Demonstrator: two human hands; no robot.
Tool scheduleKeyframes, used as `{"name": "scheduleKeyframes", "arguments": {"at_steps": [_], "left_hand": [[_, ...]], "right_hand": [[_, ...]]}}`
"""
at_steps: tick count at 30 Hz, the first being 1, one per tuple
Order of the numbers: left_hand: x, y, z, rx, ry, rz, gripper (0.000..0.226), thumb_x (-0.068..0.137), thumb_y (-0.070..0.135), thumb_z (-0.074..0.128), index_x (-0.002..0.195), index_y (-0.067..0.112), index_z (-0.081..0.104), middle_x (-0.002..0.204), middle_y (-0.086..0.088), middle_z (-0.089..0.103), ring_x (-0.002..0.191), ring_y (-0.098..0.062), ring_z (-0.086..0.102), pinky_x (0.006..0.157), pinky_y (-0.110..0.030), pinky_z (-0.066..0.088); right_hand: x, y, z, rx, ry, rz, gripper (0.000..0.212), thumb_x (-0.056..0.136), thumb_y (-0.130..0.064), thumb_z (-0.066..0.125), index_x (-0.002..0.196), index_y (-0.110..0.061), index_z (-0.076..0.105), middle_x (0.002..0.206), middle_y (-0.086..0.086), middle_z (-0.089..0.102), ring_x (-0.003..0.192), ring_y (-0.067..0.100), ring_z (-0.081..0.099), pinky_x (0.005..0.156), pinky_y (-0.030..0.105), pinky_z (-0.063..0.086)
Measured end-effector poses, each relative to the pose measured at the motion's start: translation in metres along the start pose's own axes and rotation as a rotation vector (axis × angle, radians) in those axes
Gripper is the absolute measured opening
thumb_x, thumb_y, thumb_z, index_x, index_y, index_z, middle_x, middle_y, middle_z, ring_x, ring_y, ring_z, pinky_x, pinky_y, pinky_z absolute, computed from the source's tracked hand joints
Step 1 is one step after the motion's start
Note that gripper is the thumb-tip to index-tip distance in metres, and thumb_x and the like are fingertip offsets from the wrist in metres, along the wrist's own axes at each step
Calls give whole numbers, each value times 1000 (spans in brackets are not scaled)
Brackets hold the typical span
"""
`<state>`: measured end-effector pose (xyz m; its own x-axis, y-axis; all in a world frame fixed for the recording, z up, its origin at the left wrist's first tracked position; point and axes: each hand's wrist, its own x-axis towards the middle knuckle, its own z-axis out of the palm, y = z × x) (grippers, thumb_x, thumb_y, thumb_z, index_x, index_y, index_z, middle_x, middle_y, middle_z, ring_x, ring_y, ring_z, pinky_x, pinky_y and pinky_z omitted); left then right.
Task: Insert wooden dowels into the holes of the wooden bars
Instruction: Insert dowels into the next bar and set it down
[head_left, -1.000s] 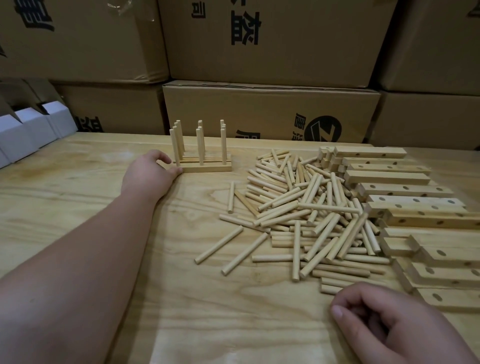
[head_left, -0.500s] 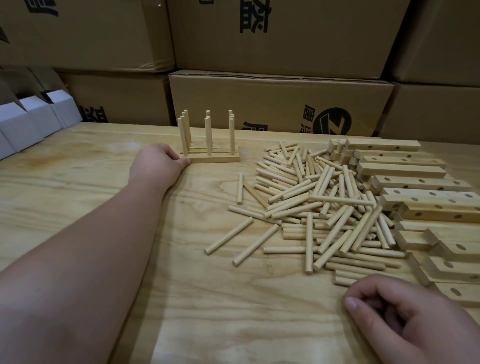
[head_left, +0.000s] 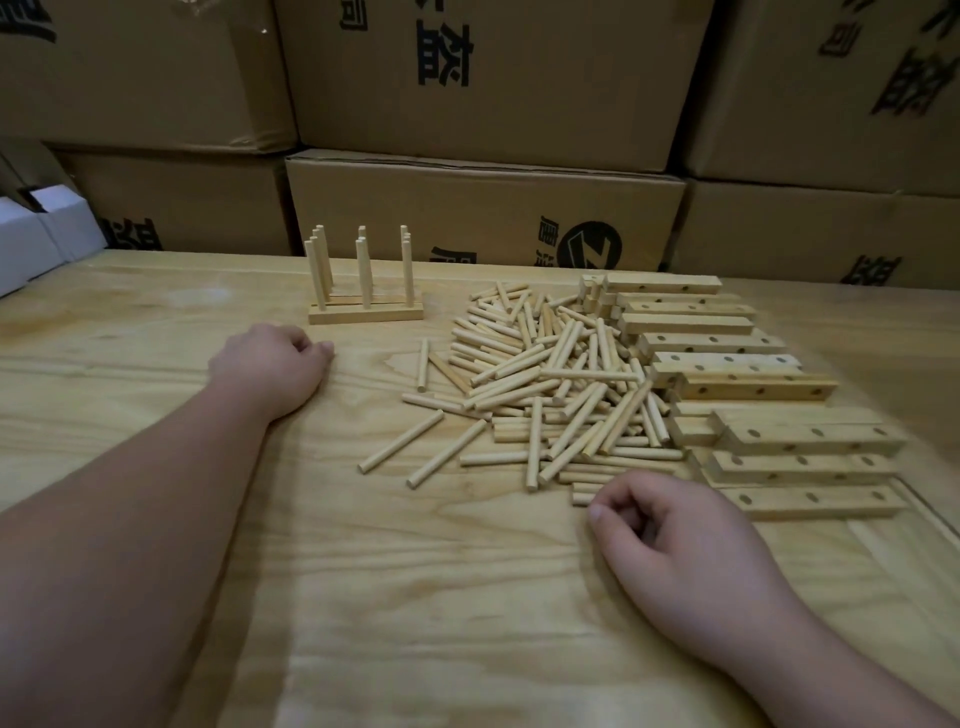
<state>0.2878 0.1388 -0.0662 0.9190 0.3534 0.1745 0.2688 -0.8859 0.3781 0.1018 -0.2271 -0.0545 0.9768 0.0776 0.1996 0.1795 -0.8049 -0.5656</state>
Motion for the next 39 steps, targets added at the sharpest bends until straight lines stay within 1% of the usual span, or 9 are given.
{"name": "scheduleKeyframes", "arguments": {"at_steps": [7, 13, 17, 19, 24, 27, 30, 33, 39], "left_hand": [[-98, 16, -23, -151, -77, 45, 54, 101, 58, 33, 132, 25, 62, 143, -11, 54, 131, -38, 48, 106, -48, 39], [-193, 49, -17, -306, 69, -86, 48, 99, 50, 44, 134, 21, 58, 140, -12, 56, 133, -33, 48, 111, -43, 33], [-220, 66, -27, -700, 371, 41, 23, 96, 32, 55, 116, 22, 60, 118, 0, 61, 116, -19, 55, 97, -32, 40], [-227, 76, -35, -818, 402, 158, 19, 92, 35, 52, 107, 28, 60, 107, 8, 62, 103, -8, 59, 88, -28, 45], [-241, 98, -29, -791, 204, 460, 11, 90, 26, 58, 98, 32, 63, 98, 15, 64, 95, -6, 61, 79, -11, 42], [-240, 101, -22, -837, 134, 428, 11, 89, 26, 59, 94, 33, 66, 90, 17, 66, 88, -3, 62, 75, -9, 42], [-237, 97, -19, -986, 78, 341, 13, 90, 30, 56, 90, 32, 69, 83, 15, 68, 77, -6, 63, 73, -22, 50], [-237, 95, -18, -1055, 54, 312, 18, 92, 33, 53, 90, 33, 71, 80, 7, 68, 71, -14, 63, 70, -29, 53], [-237, 94, -19, -1071, 51, 290, 18, 92, 34, 53, 89, 33, 71, 78, 6, 68, 65, -11, 61, 64, -24, 51]], "right_hand": [[2, 0, 0, -64, -6, 18, 12, 79, -48, 55, 79, -38, 63, 79, -30, 63, 72, -4, 58, 55, 26, 45], [-4, 1, -3, 117, 54, -41, 12, 88, -35, 65, 76, -34, 66, 67, -16, 64, 58, 5, 57, 54, 25, 45], [-9, 5, -10, 208, 114, -167, 12, 89, -23, 69, 79, -30, 69, 62, -8, 61, 55, 7, 55, 50, 17, 40], [-6, 7, -16, 149, 197, -217, 9, 89, -23, 69, 82, -29, 70, 61, -12, 60, 62, 6, 57, 53, 21, 43], [8, 19, -38, -84, 390, -163, 18, 91, -29, 61, 105, -25, 71, 91, -14, 56, 89, 6, 53, 80, 33, 50], [10, 29, -48, -198, 384, 11, 29, 94, -37, 54, 119, -29, 66, 107, -12, 47, 109, 12, 43, 99, 42, 36], [10, 31, -56, -254, 371, 134, 37, 97, -39, 49, 131, -28, 60, 133, -3, 48, 130, 21, 37, 112, 49, 22], [10, 30, -57, -359, 255, 266, 53, 99, -45, 42, 148, -25, 43, 161, 3, 27, 148, 23, 21, 119, 50, 9], [5, 33, -54, -472, 60, 340, 59, 103, -32, 28, 157, -10, 21, 167, 13, 4, 154, 24, 1, 124, 49, 4]]}}
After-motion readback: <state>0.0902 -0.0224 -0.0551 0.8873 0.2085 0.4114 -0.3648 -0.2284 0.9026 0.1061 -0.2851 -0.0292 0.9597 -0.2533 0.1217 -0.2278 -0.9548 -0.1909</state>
